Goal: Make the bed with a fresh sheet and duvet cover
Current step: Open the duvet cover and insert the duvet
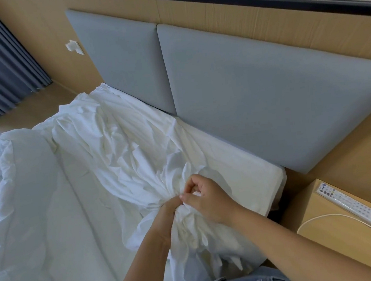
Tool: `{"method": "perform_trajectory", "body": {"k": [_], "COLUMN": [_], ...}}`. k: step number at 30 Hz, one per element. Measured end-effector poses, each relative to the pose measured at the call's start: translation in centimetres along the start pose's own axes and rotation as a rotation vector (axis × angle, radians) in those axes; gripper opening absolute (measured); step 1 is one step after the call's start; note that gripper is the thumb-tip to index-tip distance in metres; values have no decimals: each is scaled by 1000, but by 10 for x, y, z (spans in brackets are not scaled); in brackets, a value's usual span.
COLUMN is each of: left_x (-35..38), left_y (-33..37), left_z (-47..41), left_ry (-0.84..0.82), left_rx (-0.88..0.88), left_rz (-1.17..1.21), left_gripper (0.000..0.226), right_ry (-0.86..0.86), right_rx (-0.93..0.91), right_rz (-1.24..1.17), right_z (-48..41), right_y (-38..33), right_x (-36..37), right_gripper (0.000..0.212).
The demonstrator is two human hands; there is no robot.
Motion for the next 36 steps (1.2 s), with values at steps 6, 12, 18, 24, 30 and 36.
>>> {"method": "perform_trajectory", "body": {"k": [6, 12, 18, 24, 30, 36], "left_x": [-13, -15, -7, -10, -4, -13], "left_y": [-2, 1, 0, -3, -1, 4], "left_z": [8, 1, -2, 6, 5, 7], "left_ry": [-155, -24, -85, -38, 11, 70], "left_rx": [-28, 0, -42, -77, -75, -40], "left_rz": [130, 72, 37, 37, 100, 110], "left_gripper": [15, 37, 32, 8, 8, 7], "right_ry": [-43, 100, 109, 192, 118, 315], "right_rx": [0, -36, 19, 69, 30, 192], "right_rz": [12, 42, -149, -244, -56, -402], "right_z": [-5, -6, 4, -7, -5, -5], "right_y": [-4, -2, 1, 7, 9, 10], "right_x": [0, -11, 5, -11, 9, -18], "right_gripper": [73, 62, 38, 34, 34, 20]}}
Point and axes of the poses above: each hand's wrist, its own z-axis away from the middle knuckle, its own x-axis out of the palm, y = z × x, the point moved 2 cm from there along -z, towards the middle knuckle, and after that the axes turned 8 degrees about y, right-handed, at the moved point
